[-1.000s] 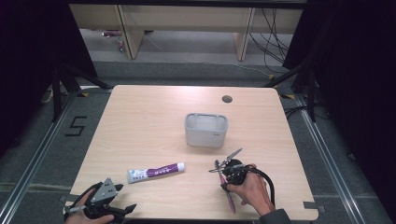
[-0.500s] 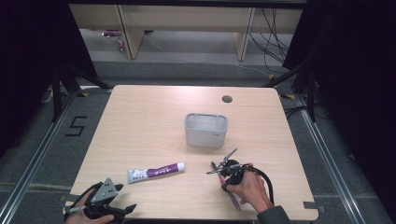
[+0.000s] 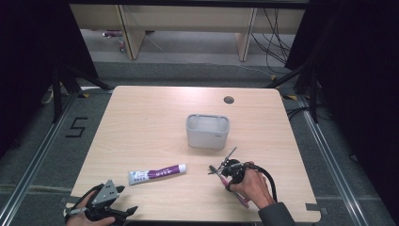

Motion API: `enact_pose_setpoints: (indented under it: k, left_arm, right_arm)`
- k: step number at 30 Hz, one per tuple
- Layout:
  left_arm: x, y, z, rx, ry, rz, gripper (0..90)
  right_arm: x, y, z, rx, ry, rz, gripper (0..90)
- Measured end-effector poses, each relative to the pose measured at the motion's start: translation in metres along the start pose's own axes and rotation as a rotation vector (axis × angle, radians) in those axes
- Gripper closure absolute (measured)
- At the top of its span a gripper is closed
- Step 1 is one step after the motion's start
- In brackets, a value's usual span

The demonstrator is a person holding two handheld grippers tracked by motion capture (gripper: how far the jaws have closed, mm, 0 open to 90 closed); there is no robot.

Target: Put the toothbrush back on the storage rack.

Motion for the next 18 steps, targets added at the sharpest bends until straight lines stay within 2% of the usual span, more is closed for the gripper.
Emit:
enact_pose_setpoints:
  k: [1,2,3,4,5,6,7,8,9,11,12,14,15,17,18]
  left_arm:
    - [0.000,0.000,0.000,0.001,0.001,0.000,15.5]
    - [0.000,0.000,0.000,0.000,0.002,0.001,15.5]
    - [0.000,0.000,0.000,0.002,0.002,0.000,15.5]
    - [0.000,-0.002,0.001,0.012,-0.008,-0.011,15.5]
    - [0.000,0.001,0.000,-0.006,0.008,0.007,15.5]
    - [0.000,0.001,0.000,-0.006,0.008,0.007,15.5]
    - [0.000,0.000,0.000,0.003,0.001,0.001,15.5]
    - [0.000,-0.001,0.001,0.012,-0.008,-0.009,15.5]
    - [0.000,-0.002,0.001,0.012,-0.007,-0.009,15.5]
    - [0.000,0.000,0.000,0.002,0.011,0.012,15.5]
    - [0.000,0.000,0.000,0.002,0.010,0.011,15.5]
    - [0.000,0.000,0.000,0.002,0.010,0.010,15.5]
    - [0.000,0.000,0.000,0.002,0.010,0.012,15.5]
    - [0.000,0.000,0.000,0.002,0.009,0.011,15.5]
    - [0.000,-0.001,0.000,0.005,0.009,0.001,15.5]
  right_arm:
    - [-0.001,0.001,0.000,-0.005,0.013,0.018,78.4]
    - [-0.002,-0.002,0.000,-0.005,0.019,-0.006,78.6]
    - [-0.002,-0.002,0.000,-0.004,0.036,0.013,78.9]
    - [-0.004,-0.003,0.000,-0.002,0.047,-0.001,80.1]
    - [-0.004,-0.002,-0.001,0.001,0.058,0.013,80.5]
    - [-0.004,-0.002,-0.001,0.001,0.058,0.013,80.5]
    - [-0.005,-0.002,0.000,0.005,0.059,0.009,81.0]
    - [-0.005,-0.005,0.001,0.017,0.060,-0.024,81.4]
    - [-0.005,-0.005,0.001,0.014,0.064,-0.026,81.7]
    - [-0.006,-0.003,0.001,0.038,0.111,-0.012,82.2]
    - [-0.007,-0.004,0.001,0.038,0.105,-0.039,82.2]
    - [-0.007,-0.004,0.001,0.034,0.112,-0.046,82.2]
    - [-0.008,-0.001,0.000,0.035,0.125,-0.012,82.3]
    - [-0.009,0.001,-0.001,0.030,0.142,-0.014,82.3]
    - [-0.011,-0.001,0.000,0.054,0.154,-0.044,82.3]
Point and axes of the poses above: each handheld gripper's, and its own axes: z roughly forward along the jaws, x roughly out of its underside, y roughly to its left, the point moved 3 cm from there along z, roughly forward along the jaws, and after that the axes turned 11 degrees about y, right-handed, at the moved point
